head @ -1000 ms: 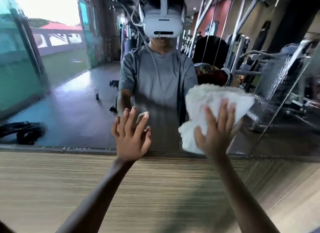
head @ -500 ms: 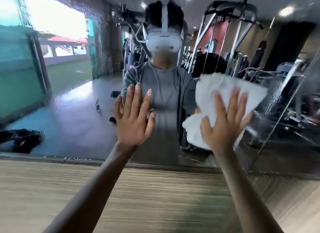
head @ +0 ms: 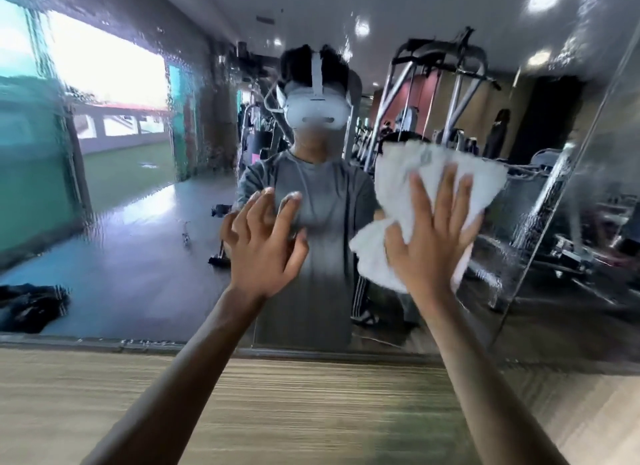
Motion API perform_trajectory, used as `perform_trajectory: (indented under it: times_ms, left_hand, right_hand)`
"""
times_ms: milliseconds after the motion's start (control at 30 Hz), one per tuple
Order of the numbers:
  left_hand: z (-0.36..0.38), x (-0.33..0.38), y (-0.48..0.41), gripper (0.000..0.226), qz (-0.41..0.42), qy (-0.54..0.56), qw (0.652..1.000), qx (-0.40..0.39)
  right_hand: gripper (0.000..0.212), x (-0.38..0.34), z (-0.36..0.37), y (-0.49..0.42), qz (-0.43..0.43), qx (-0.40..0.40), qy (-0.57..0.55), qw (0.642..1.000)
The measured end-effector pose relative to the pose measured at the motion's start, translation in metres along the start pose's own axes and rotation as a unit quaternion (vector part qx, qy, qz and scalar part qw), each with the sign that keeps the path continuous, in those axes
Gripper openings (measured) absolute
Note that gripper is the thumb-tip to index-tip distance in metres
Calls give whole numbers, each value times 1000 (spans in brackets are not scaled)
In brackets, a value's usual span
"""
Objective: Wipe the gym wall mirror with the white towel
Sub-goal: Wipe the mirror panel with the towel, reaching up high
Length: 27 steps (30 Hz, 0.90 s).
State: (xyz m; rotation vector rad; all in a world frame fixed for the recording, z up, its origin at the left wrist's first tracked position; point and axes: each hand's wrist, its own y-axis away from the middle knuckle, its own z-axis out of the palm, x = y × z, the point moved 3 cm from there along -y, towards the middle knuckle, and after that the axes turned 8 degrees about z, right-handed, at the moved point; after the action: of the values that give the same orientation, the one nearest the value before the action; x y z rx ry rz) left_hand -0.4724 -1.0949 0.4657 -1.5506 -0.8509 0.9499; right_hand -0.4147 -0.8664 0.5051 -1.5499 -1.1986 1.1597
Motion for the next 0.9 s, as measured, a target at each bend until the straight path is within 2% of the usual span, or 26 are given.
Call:
perform_trajectory:
  times_ms: [67,167,267,400,500,533,567,633,733,800,900]
  left_hand:
    - [-5,-1,-31,48,-5,19,1000,4]
    - [-7,-8,-67,51,-5,14,1000,22]
    - [-2,-15,-72,55,27,-22,999,8]
    - [-1,-15,-68,56,36,-36,999,10]
    - [1,-12,-69,56,32,-35,999,10]
    - [0,-13,-68,55,33,-32,999,12]
    - [-1,-13,-68,55,34,-29,999,15]
    - [-2,-14,-68,55,36,-24,999,15]
    - [-5,-15,-69,55,38,-18,999,14]
    - [-8,-17,-71,54,37,-16,999,19]
    - [-11,-22,-85,54,10,-21,1000,-4]
  right_hand:
    - [74,-32,-5,-36,33,9,-22,999]
    - [76,-66,-3,-31,-68,1,-9,998]
    - [80,-45,6,17,-127,-20,6,992]
    - [77,0,4,16,-41,-14,-7,999]
    - [72,-15,-4,-43,90,32,-53,994]
    - [72,-30,-6,-57,103,37,-61,992]
    - [73,-48,-6,-63,84,36,-59,994]
    - [77,-76,-3,-49,-12,17,-32,999]
    - [82,-64,3,-6,-135,-18,14,991]
    - [81,-30,3,4,-141,-30,35,989]
    - [76,0,-9,-43,-36,-30,15,999]
